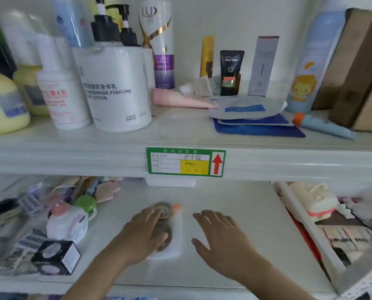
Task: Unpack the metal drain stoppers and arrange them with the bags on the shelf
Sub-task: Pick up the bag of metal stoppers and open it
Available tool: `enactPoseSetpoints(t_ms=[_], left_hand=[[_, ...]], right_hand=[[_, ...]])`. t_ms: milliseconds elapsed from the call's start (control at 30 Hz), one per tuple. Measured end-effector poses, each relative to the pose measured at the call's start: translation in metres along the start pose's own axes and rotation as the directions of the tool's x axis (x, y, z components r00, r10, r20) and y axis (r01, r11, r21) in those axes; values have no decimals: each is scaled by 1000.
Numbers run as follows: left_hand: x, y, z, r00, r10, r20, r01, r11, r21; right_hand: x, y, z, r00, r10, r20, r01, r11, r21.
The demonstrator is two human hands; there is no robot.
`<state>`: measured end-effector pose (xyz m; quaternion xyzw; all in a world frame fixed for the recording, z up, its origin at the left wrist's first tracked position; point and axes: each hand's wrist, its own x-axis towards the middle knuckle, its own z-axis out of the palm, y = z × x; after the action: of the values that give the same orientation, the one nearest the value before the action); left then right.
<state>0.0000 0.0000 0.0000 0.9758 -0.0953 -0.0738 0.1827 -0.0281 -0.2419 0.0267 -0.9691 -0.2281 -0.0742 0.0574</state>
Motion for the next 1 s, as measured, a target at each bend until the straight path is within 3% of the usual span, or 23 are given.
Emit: enactPoseSetpoints(t_ms=[167, 300, 433, 533, 633, 700, 867, 1000], left_hand=[[38, -25, 8, 993, -86, 75, 90, 994, -57], [56, -48, 19, 987, -102, 126, 113, 990, -86], [66, -60, 26, 985, -74, 157, 87, 993, -78], [69, -68, 32, 979, -87, 185, 95, 995, -35], [68, -72, 35, 982, -70, 175, 89, 991, -104], [67, -74, 38, 985, -60, 162, 85, 985, -149], [55, -81, 47, 1000, -11, -19, 4, 931, -364], [44, -83, 61, 971, -191, -142, 35, 705, -708]], right_hand=[[58, -18, 48, 978, 57, 202, -61, 998, 14], [100, -25, 78, 928, 221, 299, -260, 961, 95], [131, -30, 94, 827, 424, 370, -519, 829, 211], [150, -36, 96, 796, 446, 410, -561, 798, 220], [165, -42, 99, 745, 505, 436, -660, 652, 374], [173, -48, 101, 756, 484, 440, -651, 622, 435], [175, -54, 123, 840, 401, 366, -536, 717, 446], [163, -56, 130, 832, 503, 233, -485, 458, 745]])
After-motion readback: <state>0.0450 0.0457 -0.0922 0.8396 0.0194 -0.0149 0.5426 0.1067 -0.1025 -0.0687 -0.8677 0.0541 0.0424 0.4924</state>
